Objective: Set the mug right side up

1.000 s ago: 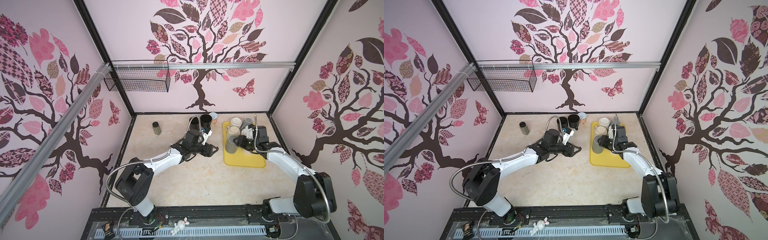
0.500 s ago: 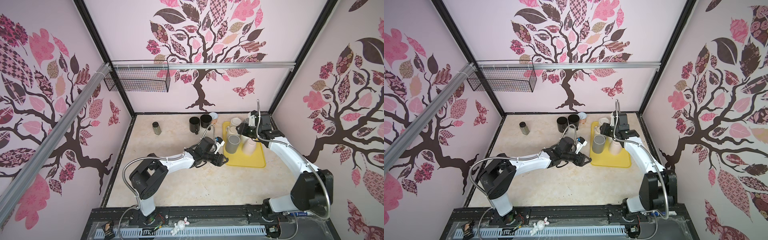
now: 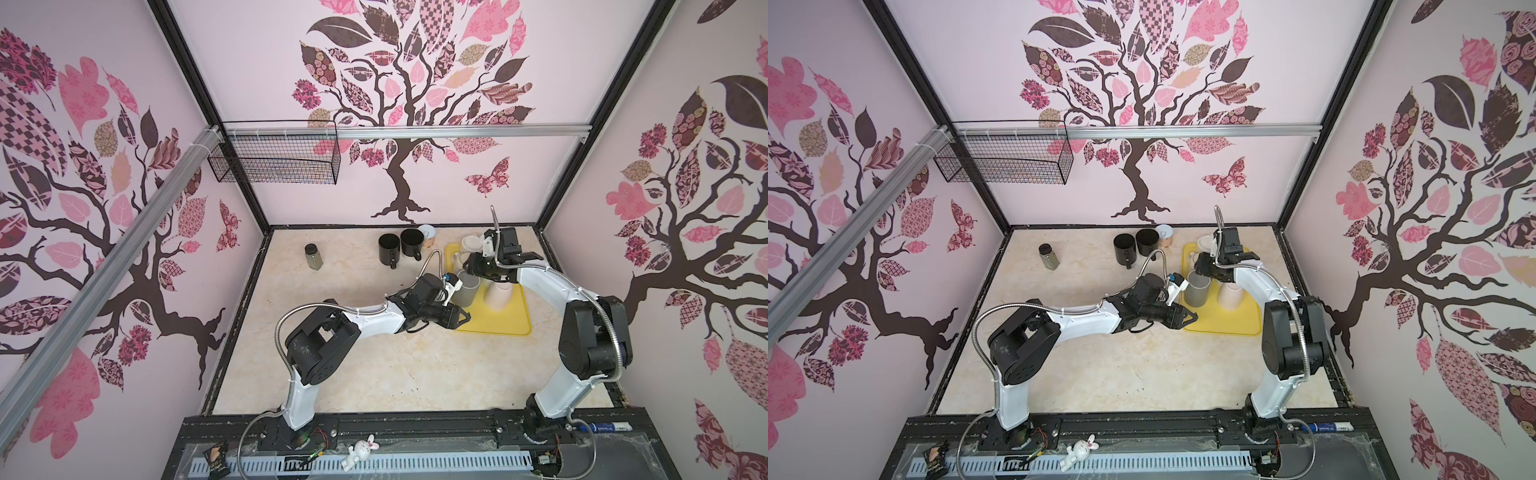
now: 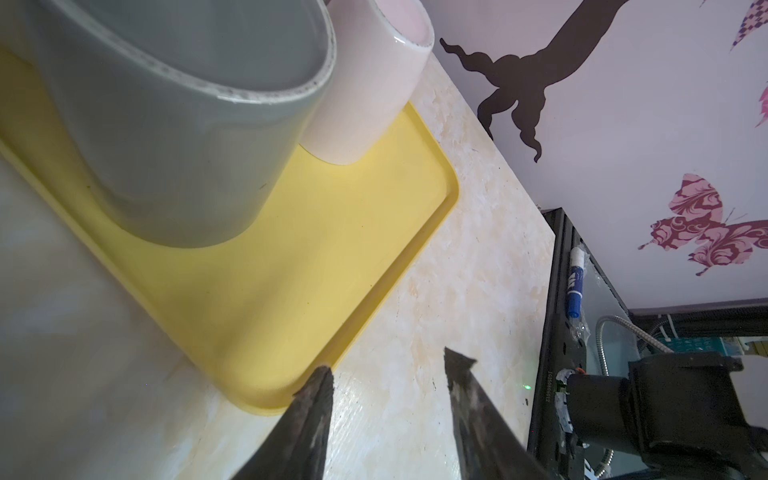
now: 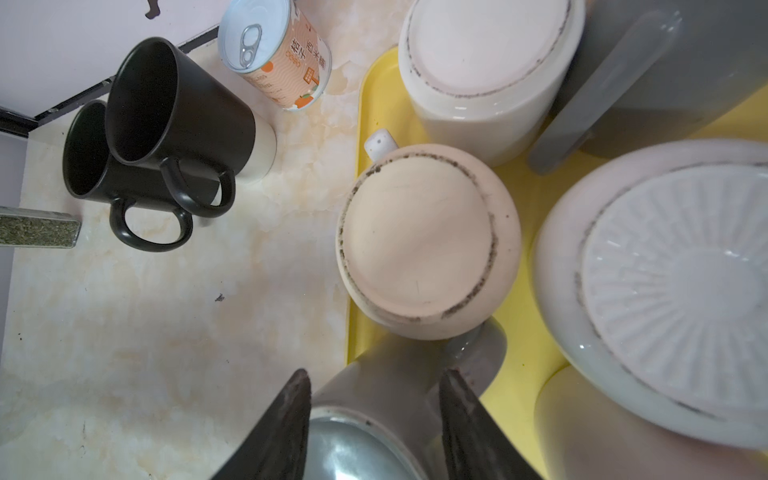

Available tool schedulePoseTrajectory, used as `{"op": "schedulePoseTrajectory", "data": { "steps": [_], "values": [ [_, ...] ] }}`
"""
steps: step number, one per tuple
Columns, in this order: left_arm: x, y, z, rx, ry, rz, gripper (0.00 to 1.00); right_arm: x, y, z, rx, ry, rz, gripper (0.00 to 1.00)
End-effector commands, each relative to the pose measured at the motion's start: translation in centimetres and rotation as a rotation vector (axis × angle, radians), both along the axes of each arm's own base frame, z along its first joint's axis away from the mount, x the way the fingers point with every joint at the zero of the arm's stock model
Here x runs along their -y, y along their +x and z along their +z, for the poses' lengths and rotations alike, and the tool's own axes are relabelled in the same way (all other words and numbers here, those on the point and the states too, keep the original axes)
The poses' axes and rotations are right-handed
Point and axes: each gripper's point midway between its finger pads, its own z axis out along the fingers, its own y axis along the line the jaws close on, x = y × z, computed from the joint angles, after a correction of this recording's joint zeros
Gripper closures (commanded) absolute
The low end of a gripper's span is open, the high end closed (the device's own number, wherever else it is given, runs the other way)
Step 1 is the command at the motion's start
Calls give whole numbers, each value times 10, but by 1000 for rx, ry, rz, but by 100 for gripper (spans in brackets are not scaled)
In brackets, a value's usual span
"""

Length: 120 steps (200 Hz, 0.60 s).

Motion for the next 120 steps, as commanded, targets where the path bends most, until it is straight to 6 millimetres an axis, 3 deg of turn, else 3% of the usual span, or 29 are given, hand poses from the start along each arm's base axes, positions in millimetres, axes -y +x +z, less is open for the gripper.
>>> {"op": "schedulePoseTrajectory", "data": {
  "steps": [1, 64, 120],
  "values": [
    [17, 5, 16, 11, -73, -4, 53, -1, 0, -3, -10, 3, 19, 49],
    [13, 22, 23, 31, -64, 78, 56, 1, -26, -7, -42, 10, 22, 50],
    [3, 41, 26, 28, -60, 160, 57, -7, -55, 5, -48, 98, 23, 51]
  ]
}}
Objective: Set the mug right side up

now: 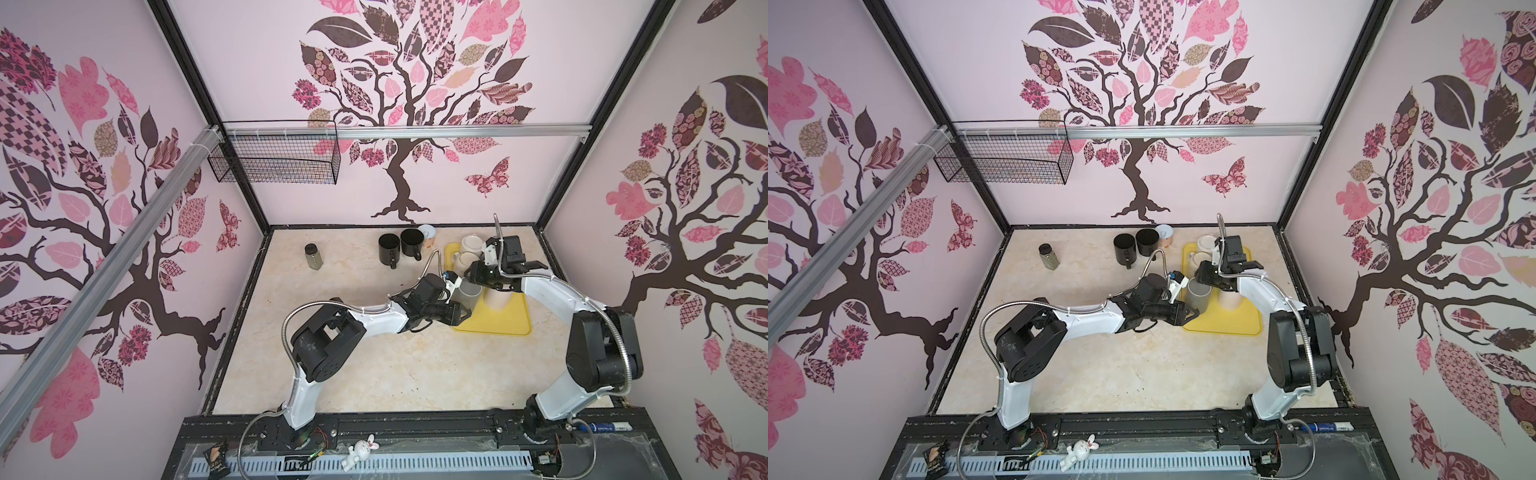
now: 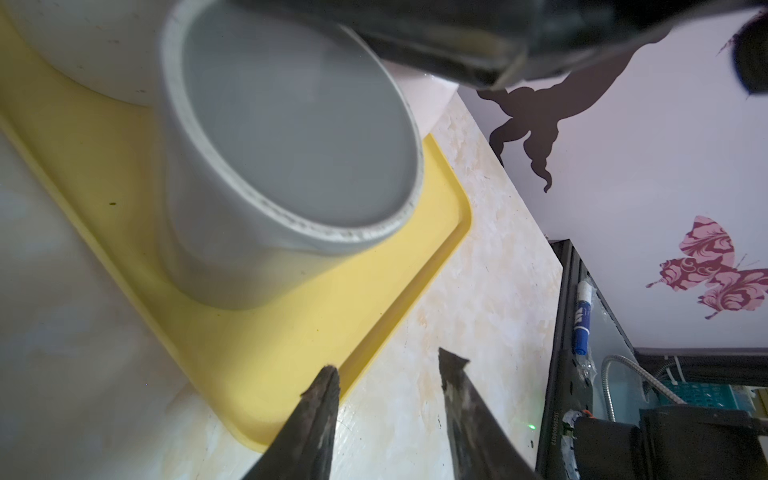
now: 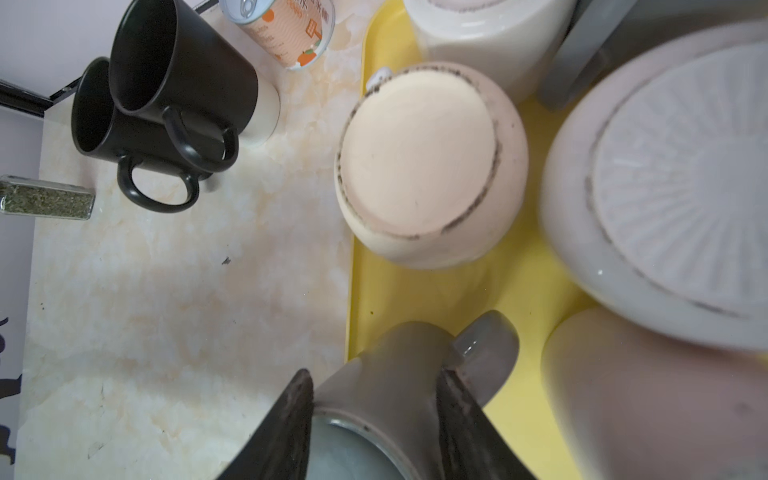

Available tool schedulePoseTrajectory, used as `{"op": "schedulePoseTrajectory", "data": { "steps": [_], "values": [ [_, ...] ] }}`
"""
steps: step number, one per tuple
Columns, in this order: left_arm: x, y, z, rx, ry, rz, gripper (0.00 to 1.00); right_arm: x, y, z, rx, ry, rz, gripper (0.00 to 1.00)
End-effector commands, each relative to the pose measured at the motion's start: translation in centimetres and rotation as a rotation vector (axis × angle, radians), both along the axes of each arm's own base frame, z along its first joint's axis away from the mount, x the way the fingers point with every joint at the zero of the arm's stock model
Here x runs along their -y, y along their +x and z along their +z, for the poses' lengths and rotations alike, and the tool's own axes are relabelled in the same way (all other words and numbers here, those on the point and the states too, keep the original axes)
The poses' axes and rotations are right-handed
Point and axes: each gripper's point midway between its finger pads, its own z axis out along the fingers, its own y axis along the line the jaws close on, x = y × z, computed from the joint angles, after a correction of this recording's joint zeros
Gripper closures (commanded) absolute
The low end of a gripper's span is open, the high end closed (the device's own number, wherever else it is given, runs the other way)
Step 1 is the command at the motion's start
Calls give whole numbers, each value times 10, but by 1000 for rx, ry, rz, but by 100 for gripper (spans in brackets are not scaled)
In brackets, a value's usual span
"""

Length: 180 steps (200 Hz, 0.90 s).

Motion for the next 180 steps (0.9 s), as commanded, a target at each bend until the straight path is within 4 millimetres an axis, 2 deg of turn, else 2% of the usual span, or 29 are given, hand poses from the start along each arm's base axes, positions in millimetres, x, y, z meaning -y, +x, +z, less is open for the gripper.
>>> {"op": "schedulePoseTrajectory", "data": {
  "steps": [1, 22, 40, 62, 84, 111, 132, 160, 180],
  "values": [
    [1, 21, 27, 41, -45, 62, 57, -4, -19, 12, -14, 52, 8, 51],
    [-5, 28, 28, 35, -48, 91, 59, -6, -30, 20, -3, 78, 7, 50],
    [-9, 32, 28, 38, -45, 104, 59, -4, -31, 32, 31, 72, 1, 49],
    [-13, 33, 31, 45, -43, 105, 59, 5, -21, 47, 69, 27, -20, 43],
    [-20, 26, 29, 62, -20, 89, 59, 8, -8, 51, 71, 21, -19, 43],
    [-33, 9, 15, 49, 18, 74, 59, 7, 7, 37, 29, 13, -5, 44],
    [-34, -6, 1, 29, 43, 54, 59, 4, 12, 20, -12, 19, 8, 45],
    [-19, -27, -6, 13, 32, 14, 59, 2, 15, -3, -61, 15, 20, 51],
    [-7, -39, -1, 7, 9, -3, 59, 2, 13, -15, -89, 10, 28, 55]
  ]
}}
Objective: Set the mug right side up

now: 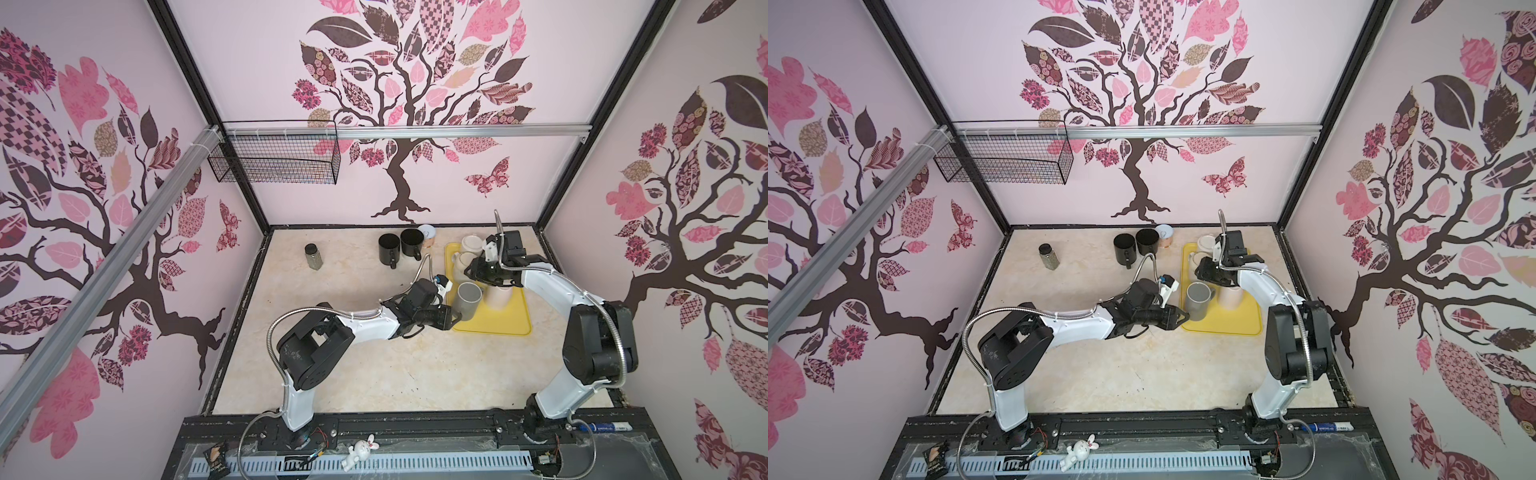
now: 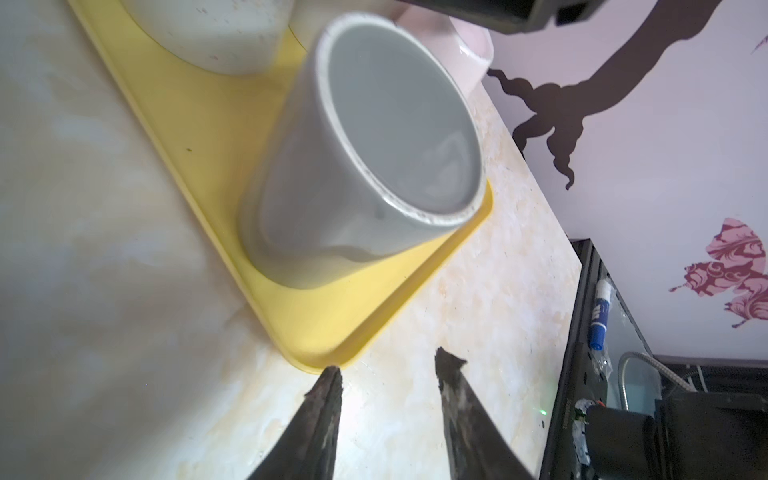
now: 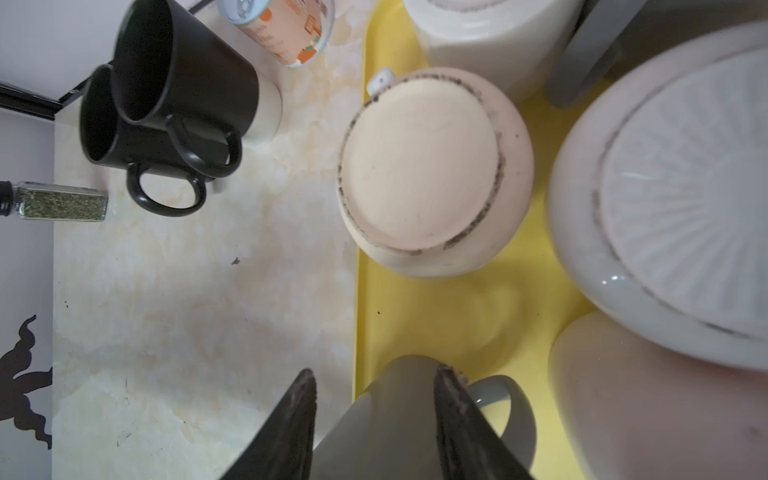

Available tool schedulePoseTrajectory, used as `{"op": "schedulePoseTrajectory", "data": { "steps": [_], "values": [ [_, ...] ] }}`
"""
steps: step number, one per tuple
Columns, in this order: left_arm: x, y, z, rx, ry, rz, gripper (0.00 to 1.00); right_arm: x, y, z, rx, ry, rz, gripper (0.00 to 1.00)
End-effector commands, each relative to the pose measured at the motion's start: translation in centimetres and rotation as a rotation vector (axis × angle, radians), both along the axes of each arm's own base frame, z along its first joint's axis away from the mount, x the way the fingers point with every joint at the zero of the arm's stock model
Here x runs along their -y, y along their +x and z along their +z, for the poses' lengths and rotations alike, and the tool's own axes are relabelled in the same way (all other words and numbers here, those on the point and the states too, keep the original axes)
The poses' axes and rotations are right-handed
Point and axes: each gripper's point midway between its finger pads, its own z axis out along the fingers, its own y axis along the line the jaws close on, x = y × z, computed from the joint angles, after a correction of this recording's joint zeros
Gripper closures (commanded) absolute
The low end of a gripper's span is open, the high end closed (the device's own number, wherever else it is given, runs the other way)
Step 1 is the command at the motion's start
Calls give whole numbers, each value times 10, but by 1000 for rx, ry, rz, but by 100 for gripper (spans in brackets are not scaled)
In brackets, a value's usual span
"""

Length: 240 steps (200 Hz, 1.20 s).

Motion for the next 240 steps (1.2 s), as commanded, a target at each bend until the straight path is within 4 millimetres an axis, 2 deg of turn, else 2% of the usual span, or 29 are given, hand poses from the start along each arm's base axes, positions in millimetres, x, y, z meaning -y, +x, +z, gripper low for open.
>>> {"op": "schedulePoseTrajectory", "data": {
  "steps": [1, 37, 52, 75, 101, 133, 159, 200, 240],
  "values": [
    [13, -15, 3, 9, -32, -23, 59, 0, 0, -9, -28, -6, 22, 56],
    [36, -30, -1, -65, -76, -52, 60, 2, -5, -27, -79, -25, 30, 59],
    [41, -28, -6, -89, -87, -38, 60, 4, -9, -33, -112, -38, 36, 59],
    [39, -15, -9, -95, -96, 10, 60, 6, -18, -40, -144, -49, 33, 59],
    [29, 8, -7, -103, -115, 66, 60, 6, -26, -39, -144, -45, 34, 58],
    [15, 35, -3, -108, -135, 118, 60, 8, -31, -25, -123, -49, 33, 52],
    [10, 43, -1, -104, -132, 130, 60, 14, -32, -11, -84, -78, 16, 49],
    [4, 33, -4, -113, -117, 118, 61, 25, -34, -21, -111, -111, 0, 49],
    [10, -11, 0, -77, -71, 48, 62, 33, -38, -28, -123, -144, -15, 51]
  ]
}}
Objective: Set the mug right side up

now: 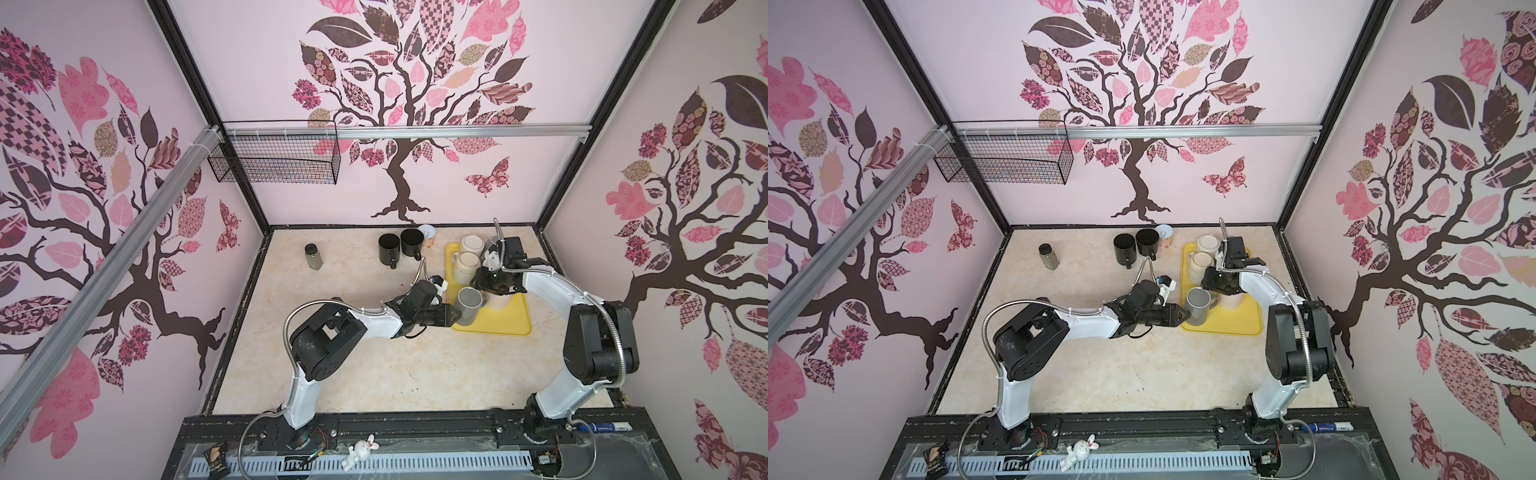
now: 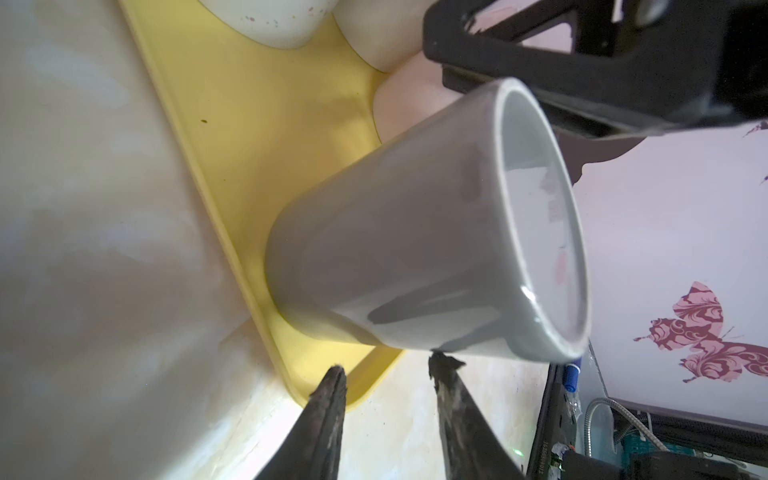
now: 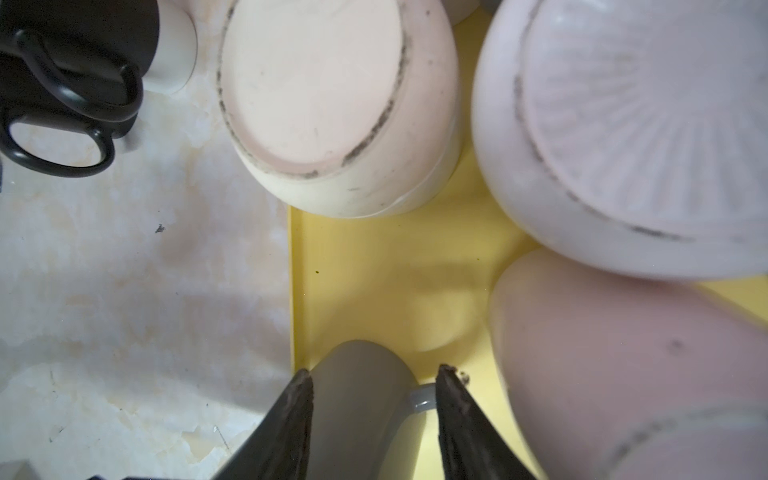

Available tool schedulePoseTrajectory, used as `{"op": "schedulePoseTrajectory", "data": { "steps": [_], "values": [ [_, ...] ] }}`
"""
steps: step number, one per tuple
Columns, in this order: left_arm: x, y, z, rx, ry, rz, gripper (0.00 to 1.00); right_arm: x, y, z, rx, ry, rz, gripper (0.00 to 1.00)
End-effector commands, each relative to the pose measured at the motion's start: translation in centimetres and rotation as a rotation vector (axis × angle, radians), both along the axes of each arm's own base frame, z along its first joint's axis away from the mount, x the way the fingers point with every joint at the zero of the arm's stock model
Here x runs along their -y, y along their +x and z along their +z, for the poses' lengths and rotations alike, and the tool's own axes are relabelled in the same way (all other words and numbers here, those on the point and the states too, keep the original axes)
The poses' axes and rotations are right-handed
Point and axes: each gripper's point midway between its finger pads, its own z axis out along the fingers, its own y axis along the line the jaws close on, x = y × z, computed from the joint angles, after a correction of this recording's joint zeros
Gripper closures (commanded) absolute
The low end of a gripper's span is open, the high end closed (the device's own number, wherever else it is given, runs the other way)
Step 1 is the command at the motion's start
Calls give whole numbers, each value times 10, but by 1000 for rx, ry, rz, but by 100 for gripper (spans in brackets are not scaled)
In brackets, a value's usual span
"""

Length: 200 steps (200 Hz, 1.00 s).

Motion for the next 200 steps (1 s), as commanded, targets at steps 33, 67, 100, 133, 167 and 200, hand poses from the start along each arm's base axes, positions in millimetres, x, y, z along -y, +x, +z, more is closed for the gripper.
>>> {"op": "schedulePoseTrajectory", "data": {
  "steps": [33, 67, 100, 133, 167, 200],
  "values": [
    [26, -50, 27, 68, -21, -99, 62, 10, -19, -9, -45, -49, -1, 57],
    [34, -38, 26, 40, -65, -73, 62, 8, -26, -8, -40, -36, 11, 65],
    [23, -14, 29, 44, -65, -34, 62, 3, -37, -4, -31, 1, 20, 69],
    [13, 9, 32, 61, -48, -8, 62, -4, -48, -7, -30, 54, 24, 70],
    [14, 22, 33, 59, -44, 3, 62, -10, -57, -3, -12, 100, 24, 70],
    [26, 32, 38, 77, -48, -6, 62, -16, -68, -1, 1, 145, 35, 74]
  ]
}}
